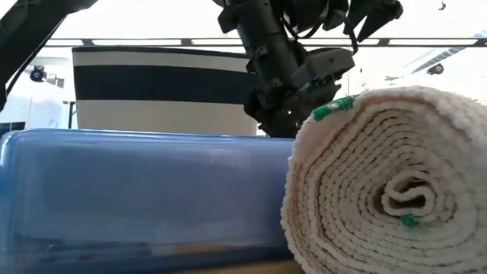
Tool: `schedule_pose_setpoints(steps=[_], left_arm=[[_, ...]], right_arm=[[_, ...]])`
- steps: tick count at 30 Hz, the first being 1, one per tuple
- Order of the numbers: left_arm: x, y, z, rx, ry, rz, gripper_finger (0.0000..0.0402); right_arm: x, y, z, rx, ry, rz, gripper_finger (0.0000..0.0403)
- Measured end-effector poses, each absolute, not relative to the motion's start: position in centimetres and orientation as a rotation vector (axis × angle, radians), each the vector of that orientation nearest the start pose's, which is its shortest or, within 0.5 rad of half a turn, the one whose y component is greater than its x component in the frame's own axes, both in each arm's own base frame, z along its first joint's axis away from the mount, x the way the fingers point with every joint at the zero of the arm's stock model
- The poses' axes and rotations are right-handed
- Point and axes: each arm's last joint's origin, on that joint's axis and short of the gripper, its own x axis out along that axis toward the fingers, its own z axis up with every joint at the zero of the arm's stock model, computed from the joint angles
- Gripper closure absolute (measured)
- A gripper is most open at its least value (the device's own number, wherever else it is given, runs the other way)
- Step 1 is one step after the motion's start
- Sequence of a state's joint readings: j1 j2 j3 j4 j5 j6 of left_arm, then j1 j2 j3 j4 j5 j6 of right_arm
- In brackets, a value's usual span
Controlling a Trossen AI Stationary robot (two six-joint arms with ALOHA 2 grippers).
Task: Pick & place medical supplies in basket/bin
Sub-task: Put the black bandage into the blue bin
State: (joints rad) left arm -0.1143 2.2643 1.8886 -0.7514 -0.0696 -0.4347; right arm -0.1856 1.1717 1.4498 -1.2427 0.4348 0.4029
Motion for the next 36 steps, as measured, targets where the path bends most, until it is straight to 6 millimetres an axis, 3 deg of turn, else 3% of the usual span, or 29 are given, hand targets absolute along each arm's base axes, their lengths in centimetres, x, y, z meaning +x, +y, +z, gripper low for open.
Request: schedule_pose_setpoints(steps=[5,9,12,14,18,23,26,30,36], left_arm=[[47.1,-4.7,17.2,-0.224,1.143,0.237,0.0187],[47.3,-4.5,18.0,-0.187,1.133,0.202,0.0282],[47.5,-4.4,20.6,-0.152,1.088,0.17,0.0367],[47.3,-4.1,24.3,-0.141,1.007,0.147,0.0384],[45.2,-2.9,33.8,-0.16,0.813,0.161,0.0375],[39.2,-1.1,43.8,-0.017,0.593,0.357,0.0384],[34.4,0.9,48.0,0.092,0.525,0.558,0.0386],[29.6,5.4,49.1,0.071,0.587,0.756,0.0369],[25.8,9.9,46.6,-0.037,0.688,0.911,0.0299]], right_arm=[[18.4,-4.7,39.5,0.229,0.838,-0.763,0.006],[18.5,-4.8,39.5,0.222,0.827,-0.761,0.0062],[18.8,-4.8,39.7,0.217,0.803,-0.754,0.0067],[18.9,-4.8,39.8,0.202,0.795,-0.744,0.007],[18.8,-4.8,39.9,0.183,0.791,-0.735,0.0078],[18.5,-4.8,40.1,0.176,0.783,-0.736,0.0087],[18.6,-4.8,40.0,0.186,0.783,-0.74,0.0091],[19.6,-4.6,39.4,0.239,0.832,-0.631,0.009],[22.3,-3.9,35.8,0.238,1.017,-0.481,0.0071]])
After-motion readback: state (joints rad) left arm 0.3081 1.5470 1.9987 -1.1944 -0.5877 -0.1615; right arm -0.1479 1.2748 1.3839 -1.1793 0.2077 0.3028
